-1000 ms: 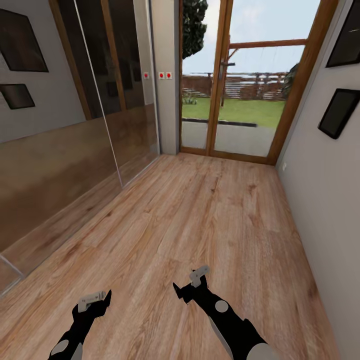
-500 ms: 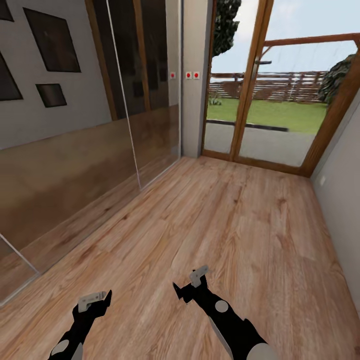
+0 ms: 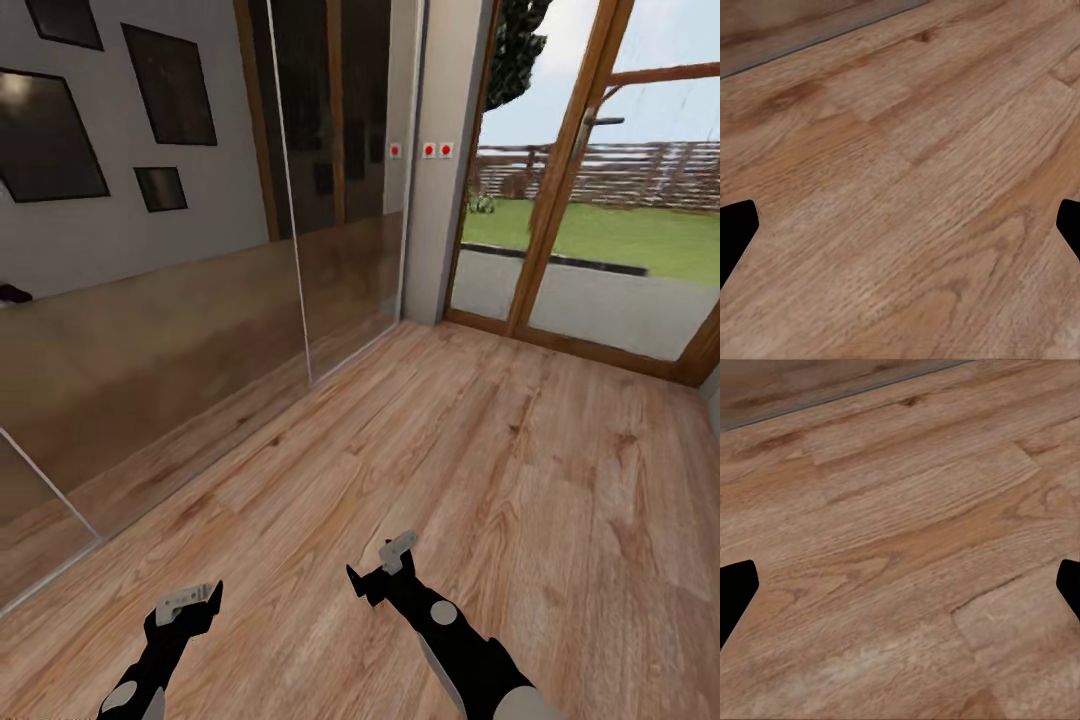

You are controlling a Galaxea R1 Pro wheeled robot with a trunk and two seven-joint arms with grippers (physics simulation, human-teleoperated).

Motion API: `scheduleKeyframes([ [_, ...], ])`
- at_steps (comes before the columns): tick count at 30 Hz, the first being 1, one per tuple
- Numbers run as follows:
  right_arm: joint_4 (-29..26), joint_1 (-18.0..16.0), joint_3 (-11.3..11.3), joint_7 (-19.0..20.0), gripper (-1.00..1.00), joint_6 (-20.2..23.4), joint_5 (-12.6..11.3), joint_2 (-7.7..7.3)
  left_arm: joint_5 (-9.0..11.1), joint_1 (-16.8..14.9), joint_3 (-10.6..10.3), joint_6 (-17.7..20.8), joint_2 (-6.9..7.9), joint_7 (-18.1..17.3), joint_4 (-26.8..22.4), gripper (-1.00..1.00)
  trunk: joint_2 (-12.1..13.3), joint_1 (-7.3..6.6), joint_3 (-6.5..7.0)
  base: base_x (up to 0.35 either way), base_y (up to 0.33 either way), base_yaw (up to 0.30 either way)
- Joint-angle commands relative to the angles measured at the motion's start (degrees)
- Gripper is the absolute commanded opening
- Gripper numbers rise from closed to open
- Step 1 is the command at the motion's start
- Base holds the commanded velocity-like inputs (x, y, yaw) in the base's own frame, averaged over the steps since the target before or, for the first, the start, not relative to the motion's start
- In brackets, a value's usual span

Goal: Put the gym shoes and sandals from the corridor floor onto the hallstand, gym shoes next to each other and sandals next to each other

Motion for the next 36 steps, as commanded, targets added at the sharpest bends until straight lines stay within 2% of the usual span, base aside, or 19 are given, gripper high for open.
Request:
scheduleKeyframes([
  [1, 0.0, 0.0, -0.1, 0.0, 1.0, -0.2, 0.6, 0.01, -0.4, -0.1, 0.5, -0.2, -0.05, -0.5, 0.0, 1.0, 0.0, 0.01, -0.05, 0.174, -0.082, 0.278],
  [36, 0.3, 0.0, -0.1, 0.0, 1.0, -0.2, 0.5, -0.03, -0.4, 0.0, 0.5, -1.2, -0.37, -0.5, 0.0, 1.0, 0.0, 0.01, -0.05, 0.014, -0.006, 0.278],
])
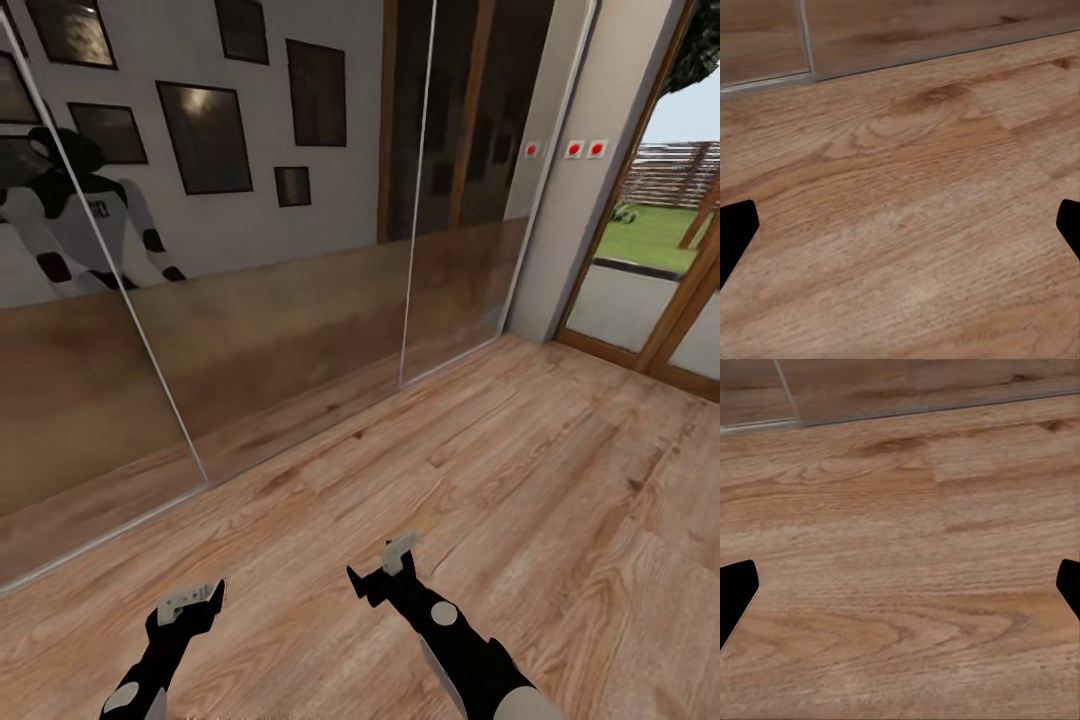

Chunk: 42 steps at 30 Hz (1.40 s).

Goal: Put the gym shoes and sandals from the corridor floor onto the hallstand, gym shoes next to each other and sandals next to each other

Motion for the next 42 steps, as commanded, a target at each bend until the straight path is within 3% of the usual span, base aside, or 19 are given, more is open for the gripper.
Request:
scheduleKeyframes([
  [1, 0.0, 0.0, -0.1, 0.0, 1.0, -0.2, 0.6, 0.01, -0.4, -0.1, 0.5, -0.7, -0.06, -0.4, 0.1, 1.0, 0.0, -0.01, -0.04, 0.0, 0.0, 0.278],
  [5, 0.0, 0.0, -0.1, 0.0, 1.0, -0.2, 0.6, 0.01, -0.4, 0.1, 0.6, -4.0, -0.07, -0.4, 0.3, 1.0, 0.0, -0.01, -0.04, 0.0, 0.0, 0.278],
  [6, 0.0, 0.0, -0.2, 0.0, 1.0, -0.2, 0.6, -0.04, -0.4, 0.1, 0.6, -6.3, -0.13, -0.3, 0.7, 1.0, 0.0, -0.01, -0.04, 0.0, 0.0, 0.278],
  [13, 0.0, 0.0, -0.2, 0.0, 1.0, -0.2, 0.6, -0.07, 0.4, 0.3, 0.6, -7.3, -0.16, -0.3, 1.0, 1.0, 0.0, -0.01, -0.04, 0.0, 0.0, 0.278],
  [14, 0.0, 0.0, -0.2, 0.0, 1.0, -0.2, 0.6, -0.08, 1.7, 0.7, 0.6, -7.6, -0.13, -0.2, 1.0, 1.0, 0.0, -0.01, -0.04, 0.0, 0.0, 0.278],
  [18, -0.1, 0.0, -0.3, 0.0, 1.0, -0.3, 0.6, -0.08, 3.4, 1.2, 0.6, -7.7, -0.12, -0.1, 1.1, 1.0, 0.0, -0.01, -0.04, 0.0, 0.0, 0.278],
  [24, -0.2, 0.0, -0.6, -1.1, 1.0, -0.2, 0.8, -0.41, 3.4, 2.0, 0.6, -7.7, 0.37, 0.3, 1.1, 1.0, 0.0, -0.01, 0.03, 0.0, 0.0, 0.278],
  [27, -0.1, 0.0, -0.6, -3.7, 1.0, -0.3, 0.8, -1.19, 3.5, 3.4, 0.7, -7.7, 0.62, 0.4, 1.1, 1.0, 0.0, -0.01, 0.09, 0.0, 0.0, 0.278],
  [30, 0.5, 0.0, -0.5, -11.9, 1.0, -0.4, 0.7, -2.6, 3.7, 5.4, 0.7, -7.9, 0.69, 0.5, 0.9, 1.0, 0.0, -0.01, 0.14, 0.0, 0.0, 0.278],
  [33, 1.3, 0.2, -0.5, -15.1, 1.0, -0.5, 0.6, -2.99, 3.8, 5.7, 0.8, -8.2, 0.74, 0.5, 0.8, 1.0, 0.0, -0.01, 0.2, 0.0, 0.0, 0.277],
  [34, 3.9, 1.3, -0.5, -19.4, 1.0, -1.7, 0.5, -3.67, 4.7, 6.9, 3.2, -10.2, 0.79, 0.5, 0.9, 1.0, 0.0, -0.01, 0.22, 0.0, 0.0, 0.277],
  [36, 4.8, 1.5, -0.5, -19.9, 1.0, -2.8, 0.5, -4.06, 4.8, 7.2, 4.0, -10.6, 0.79, 0.4, 1.0, 1.0, 0.0, -0.01, 0.24, 0.0, 0.0, 0.271],
  [38, 7.3, 1.8, -0.6, -20.5, 1.0, -6.6, 0.5, -5.2, 4.8, 7.9, 5.2, -11.0, 0.8, 0.4, 1.1, 1.0, 0.0, -0.01, 0.24, 0.0, 0.0, 0.117],
  [42, 8.6, 1.9, -0.7, -20.7, 1.0, -8.0, 0.3, -7.29, 4.9, 9.2, 5.5, -11.2, 0.8, 0.4, 1.1, 1.0, 0.0, -0.01, 0.25, 0.0, 0.0, 0.04],
])
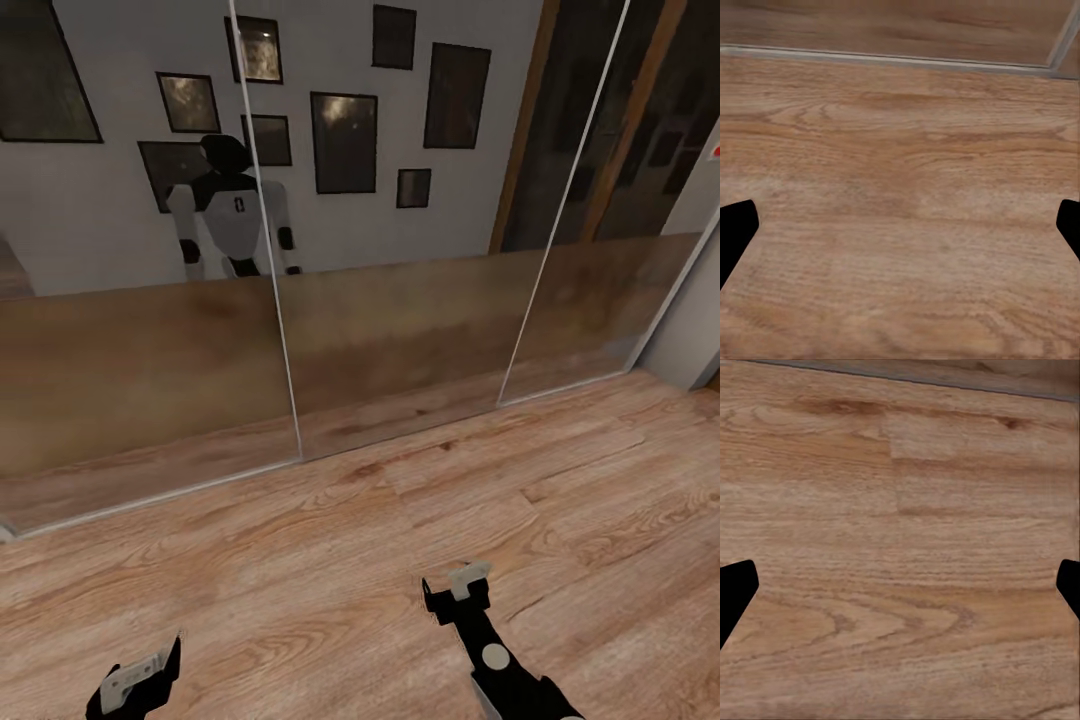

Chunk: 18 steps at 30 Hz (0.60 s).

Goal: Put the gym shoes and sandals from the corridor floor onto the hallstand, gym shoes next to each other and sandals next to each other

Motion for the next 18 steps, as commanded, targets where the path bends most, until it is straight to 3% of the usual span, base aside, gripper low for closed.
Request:
scheduleKeyframes([
  [1, 0.6, 0.0, 0.2, -0.5, 1.0, -0.3, 0.1, -1.22, 0.1, 0.4, 0.4, -0.2, -0.03, -0.5, 0.0, 1.0, 0.0, -0.01, -0.04, 0.0, 0.0, 0.017],
  [6, 2.7, 0.0, 0.2, -0.4, 1.0, -1.7, -4.7, -4.46, 0.0, 1.2, 0.4, -0.2, -0.03, -0.6, 0.0, 1.0, 0.0, -0.01, -0.04, 0.0, 0.0, 0.008],
  [7, 5.6, 0.1, 0.2, 0.1, 1.0, -4.0, -11.1, -6.49, -0.1, 1.4, 0.4, -0.2, -0.08, -0.6, 0.0, 1.0, 0.0, -0.01, -0.04, 0.0, 0.0, 0.002],
  [10, 8.1, 0.1, 0.2, 1.1, 1.0, -6.3, -15.7, -7.63, -0.2, 1.4, 0.4, -0.2, -0.1, -0.6, 0.0, 1.0, 0.0, -0.01, -0.04, 0.0, 0.0, 0.001],
  [11, 10.5, 0.1, 0.2, 2.9, 1.0, -9.0, -20.1, -8.6, -0.3, 1.5, 0.4, -0.2, -0.16, -0.6, 0.1, 1.0, 0.0, -0.01, -0.04, 0.0, 0.0, 0.0],
  [15, 12.2, 0.1, 0.3, 4.0, 1.0, -10.8, -23.2, -9.09, -0.5, 1.6, 0.4, -0.2, -0.15, -0.7, 0.1, 1.0, 0.0, -0.01, -0.04, 0.0, 0.0, 0.0],
  [18, 12.4, 0.1, 0.3, 4.1, 1.0, -11.0, -23.5, -9.03, -0.5, 1.6, 0.4, -0.2, -0.14, -0.7, 0.1, 1.0, 0.0, -0.01, -0.04, 0.0, 0.0, 0.0],
])
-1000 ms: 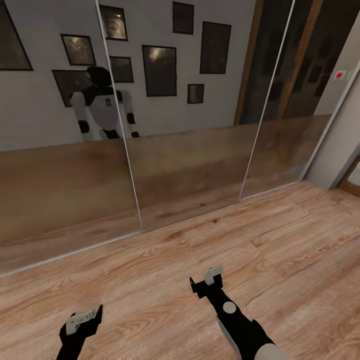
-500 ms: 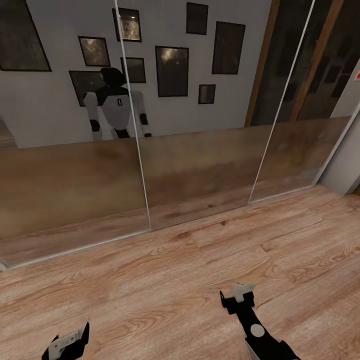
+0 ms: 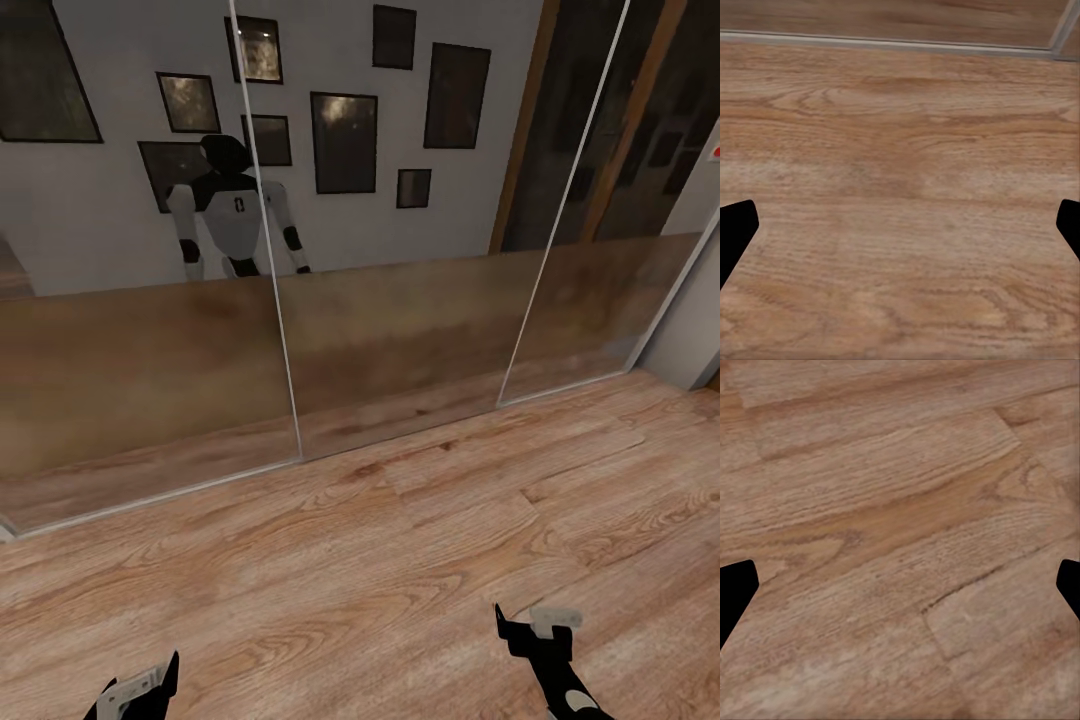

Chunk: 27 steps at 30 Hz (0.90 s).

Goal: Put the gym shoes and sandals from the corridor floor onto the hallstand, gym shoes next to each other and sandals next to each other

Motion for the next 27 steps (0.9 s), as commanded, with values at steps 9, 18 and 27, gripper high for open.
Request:
scheduleKeyframes([
  [9, 0.3, 0.0, 0.5, -0.2, 1.0, -0.4, -0.6, 0.0, -0.1, 0.0, 0.4, -0.1, -0.02, -0.6, 0.0, 1.0, 0.0, -0.01, -0.34, 0.0, -0.107, 0.108],
  [18, 0.9, 0.1, 0.5, -0.1, 1.0, -0.4, -0.6, 0.0, -0.1, 0.0, 0.4, -0.1, -0.03, -0.5, 0.0, 1.0, 0.0, -0.01, -0.85, -0.026, -0.259, 0.212],
  [27, 1.1, 0.1, 0.5, -0.1, 1.0, -0.4, -0.7, -0.04, 0.1, 0.0, 0.4, -0.2, -0.02, -0.5, -0.1, 1.0, 0.0, -0.01, -1.35, -0.168, -0.235, 0.224],
])
